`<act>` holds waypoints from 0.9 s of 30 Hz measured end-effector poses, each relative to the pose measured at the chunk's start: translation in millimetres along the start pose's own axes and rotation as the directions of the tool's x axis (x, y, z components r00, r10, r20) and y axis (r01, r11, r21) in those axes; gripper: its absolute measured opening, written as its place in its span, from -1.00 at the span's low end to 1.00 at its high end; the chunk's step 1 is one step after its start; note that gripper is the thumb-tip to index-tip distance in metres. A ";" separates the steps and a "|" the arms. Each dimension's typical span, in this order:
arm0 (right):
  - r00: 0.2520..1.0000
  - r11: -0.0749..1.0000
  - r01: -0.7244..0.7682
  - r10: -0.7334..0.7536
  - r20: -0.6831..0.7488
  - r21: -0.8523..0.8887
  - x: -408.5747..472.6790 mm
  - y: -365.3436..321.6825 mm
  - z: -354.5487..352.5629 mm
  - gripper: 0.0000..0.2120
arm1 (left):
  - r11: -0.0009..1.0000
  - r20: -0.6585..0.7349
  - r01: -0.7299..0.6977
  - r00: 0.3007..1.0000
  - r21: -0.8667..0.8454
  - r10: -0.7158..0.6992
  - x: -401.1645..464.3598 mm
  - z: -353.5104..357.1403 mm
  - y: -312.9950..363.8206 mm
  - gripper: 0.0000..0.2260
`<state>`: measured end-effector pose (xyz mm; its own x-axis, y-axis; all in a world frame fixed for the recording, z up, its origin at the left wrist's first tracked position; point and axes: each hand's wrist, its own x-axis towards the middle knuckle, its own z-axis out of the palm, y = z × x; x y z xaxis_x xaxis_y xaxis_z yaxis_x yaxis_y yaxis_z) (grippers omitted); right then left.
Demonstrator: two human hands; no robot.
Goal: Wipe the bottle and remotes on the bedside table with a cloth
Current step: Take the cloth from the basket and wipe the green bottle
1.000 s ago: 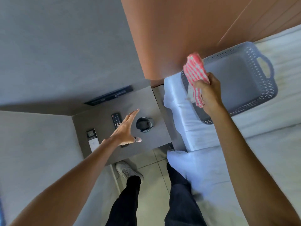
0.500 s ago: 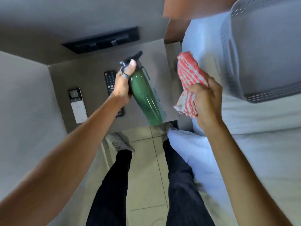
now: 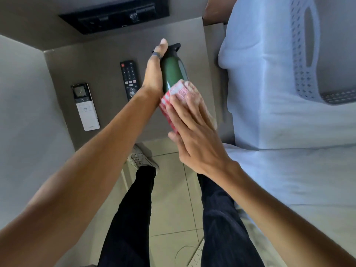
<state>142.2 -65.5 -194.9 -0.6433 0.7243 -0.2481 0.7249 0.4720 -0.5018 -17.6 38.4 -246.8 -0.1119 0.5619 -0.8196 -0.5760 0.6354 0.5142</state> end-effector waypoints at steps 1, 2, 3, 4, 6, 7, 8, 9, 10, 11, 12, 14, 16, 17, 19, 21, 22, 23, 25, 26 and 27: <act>1.000 1.000 -0.005 0.005 0.001 -0.006 -5.7 -0.6 -0.1 -0.39 | 0.999 -0.016 -0.012 1.000 0.046 0.012 0.6 0.1 -3.6 -0.61; 1.000 1.000 -0.013 0.013 -0.011 -0.004 -4.3 -0.8 -2.3 -0.41 | 0.999 -0.001 -0.003 1.000 0.048 0.003 0.0 2.0 -7.6 -0.61; 0.999 1.000 -0.023 0.023 -0.033 0.007 3.8 1.0 -4.2 -0.44 | 1.000 0.027 0.026 0.999 0.018 -0.026 -1.2 4.0 -10.5 -0.61; 0.998 0.999 -0.038 0.040 -0.053 0.035 16.4 3.3 -6.3 -0.48 | 0.997 0.076 0.068 0.995 -0.040 -0.065 -3.7 6.3 -10.6 -0.59; 0.991 0.986 -0.059 0.076 -0.110 0.155 49.4 9.9 -11.7 -0.56 | 0.988 0.196 0.112 0.976 -0.107 -0.089 -2.7 6.9 -5.5 -0.53; 0.983 0.970 -0.072 0.109 -0.145 0.234 63.5 15.0 -14.8 -0.58 | 0.989 0.243 0.112 0.966 -0.096 -0.086 -2.4 7.0 -2.0 -0.49; 0.973 0.944 -0.104 0.162 -0.166 0.313 71.6 17.1 -18.2 -0.58 | 0.991 0.281 0.114 0.955 -0.068 -0.090 -3.0 7.1 1.8 -0.46; 0.963 0.924 -0.131 0.206 -0.177 0.360 71.0 15.3 -20.8 -0.58 | 0.990 0.292 0.129 0.950 -0.048 -0.110 -3.5 7.2 5.3 -0.44; 0.957 0.919 -0.139 0.220 -0.188 0.368 62.6 11.1 -21.4 -0.57 | 0.988 0.274 0.146 0.953 -0.043 -0.129 -6.1 8.1 9.9 -0.43; 0.958 0.926 -0.133 0.211 -0.193 0.352 47.4 4.3 -20.3 -0.56 | 0.990 0.224 0.137 0.967 -0.046 -0.123 -8.7 8.9 14.1 -0.46; 0.967 0.941 -0.122 0.185 -0.176 0.316 27.5 -3.5 -17.9 -0.55 | 0.994 0.155 0.106 0.983 -0.037 -0.099 -9.2 9.4 17.3 -0.50; 0.983 0.958 -0.123 0.153 -0.098 0.260 -9.9 -14.8 -12.1 -0.51 | 0.999 0.076 0.052 0.996 0.015 -0.053 -11.1 10.2 19.0 -0.54; 0.977 0.943 -0.166 0.196 -0.080 0.289 -19.0 -11.3 -9.0 -0.47 | 0.998 0.039 0.048 0.998 0.040 -0.049 -10.9 12.1 12.9 -0.57; 0.973 0.936 -0.176 0.211 -0.088 0.306 -11.3 -6.8 -10.7 -0.47 | 0.998 0.029 0.057 0.998 0.039 -0.058 -9.6 13.9 10.3 -0.58; 0.972 0.941 -0.160 0.202 -0.117 0.298 18.5 1.7 -16.2 -0.49 | 0.997 0.042 0.074 0.996 0.014 -0.075 -8.0 19.2 5.6 -0.59; 0.960 0.934 -0.184 0.237 -0.146 0.308 56.6 9.9 -25.3 -0.49 | 0.995 0.099 0.094 0.991 -0.028 -0.091 -11.0 23.1 3.1 -0.59; 0.953 0.920 -0.219 0.273 -0.134 0.325 71.5 12.5 -29.7 -0.48 | 0.995 0.113 0.088 0.990 -0.046 -0.083 -11.4 23.8 0.9 -0.59; 0.945 0.912 -0.247 0.302 -0.129 0.327 80.1 11.2 -33.7 -0.47 | 0.996 0.115 0.070 0.991 -0.064 -0.063 -10.0 23.9 -1.5 -0.58; 0.937 0.926 -0.260 0.311 -0.158 0.275 65.7 0.4 -33.9 -0.47 | 0.998 0.065 0.051 0.997 -0.040 -0.049 -10.4 23.9 -2.1 -0.61; 0.944 0.943 -0.246 0.285 -0.165 0.224 45.6 -9.1 -29.6 -0.47 | 0.999 0.011 0.037 0.999 0.003 -0.037 -9.2 22.6 0.9 -0.63; 0.955 0.955 -0.234 0.261 -0.143 0.182 21.8 -19.9 -24.5 -0.47 | 0.998 -0.041 0.026 0.999 0.057 -0.024 -6.6 20.0 2.7 -0.64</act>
<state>119.8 -46.8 -170.1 -0.3901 0.8863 -0.2496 0.7979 0.1900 -0.5721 -2.2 46.9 -234.9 -0.1311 0.5245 -0.8413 -0.5315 0.6791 0.5062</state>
